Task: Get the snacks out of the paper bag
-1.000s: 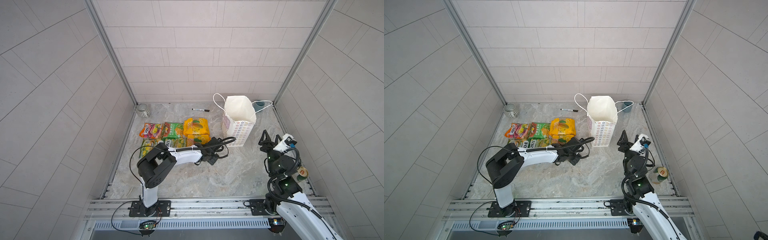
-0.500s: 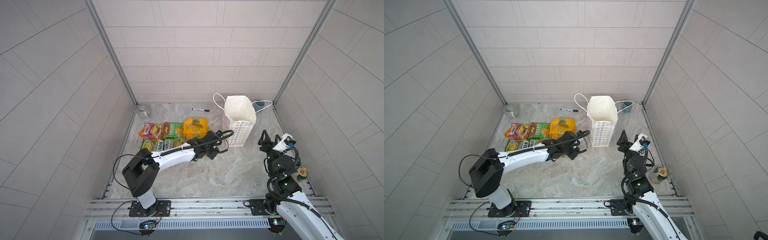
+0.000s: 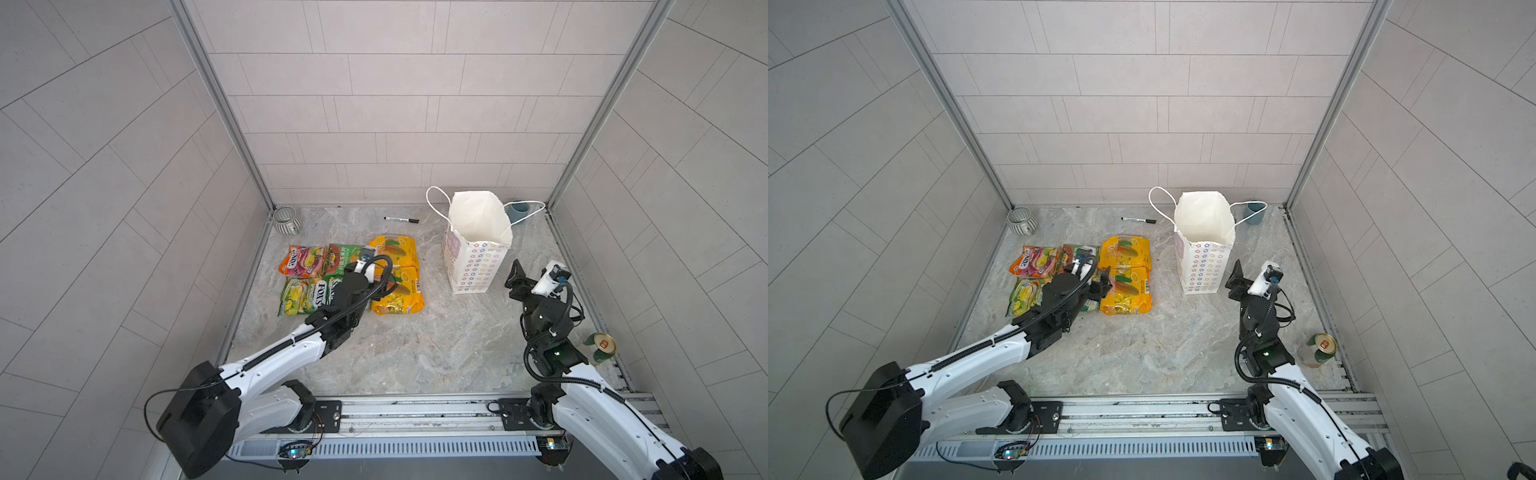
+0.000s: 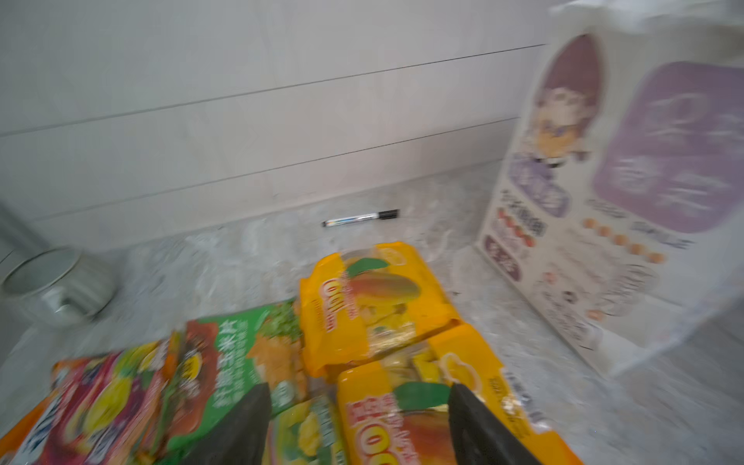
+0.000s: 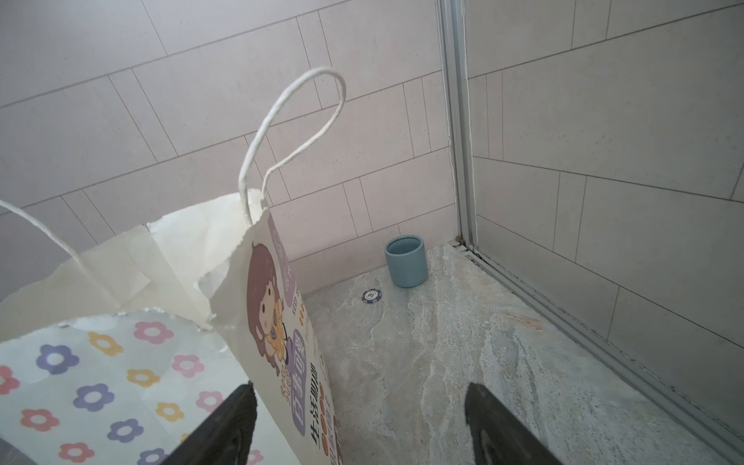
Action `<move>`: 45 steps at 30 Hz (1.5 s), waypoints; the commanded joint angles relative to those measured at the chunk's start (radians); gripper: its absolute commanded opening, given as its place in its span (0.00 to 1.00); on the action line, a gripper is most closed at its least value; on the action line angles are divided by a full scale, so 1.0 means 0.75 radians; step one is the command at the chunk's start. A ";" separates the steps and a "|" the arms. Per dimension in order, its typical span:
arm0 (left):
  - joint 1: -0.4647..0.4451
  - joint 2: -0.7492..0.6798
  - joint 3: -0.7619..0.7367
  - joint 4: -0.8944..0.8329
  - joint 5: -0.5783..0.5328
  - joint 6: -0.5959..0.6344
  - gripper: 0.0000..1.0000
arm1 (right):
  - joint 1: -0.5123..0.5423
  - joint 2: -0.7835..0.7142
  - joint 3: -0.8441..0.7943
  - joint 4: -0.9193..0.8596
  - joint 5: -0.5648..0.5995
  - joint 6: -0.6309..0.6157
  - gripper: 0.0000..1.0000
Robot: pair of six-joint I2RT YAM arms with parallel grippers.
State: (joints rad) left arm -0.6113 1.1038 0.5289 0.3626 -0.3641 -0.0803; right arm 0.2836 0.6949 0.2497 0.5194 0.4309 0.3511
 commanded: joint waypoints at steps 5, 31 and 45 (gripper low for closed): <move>0.348 -0.342 -0.217 -0.112 -0.305 -0.187 1.00 | 0.020 0.022 -0.141 0.028 0.261 -0.049 0.99; 0.777 0.443 -0.346 0.837 -0.049 -0.064 1.00 | 0.108 0.767 -0.098 0.634 0.426 -0.647 0.98; 0.784 0.643 -0.394 1.133 0.220 0.047 1.00 | -0.020 1.154 -0.131 1.205 0.294 -0.601 0.99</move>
State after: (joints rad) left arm -0.0280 1.5852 0.2481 1.1290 -0.2481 -0.0658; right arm 0.2829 1.5120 0.1505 1.2892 0.6773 -0.1188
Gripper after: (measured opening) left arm 0.998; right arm 0.990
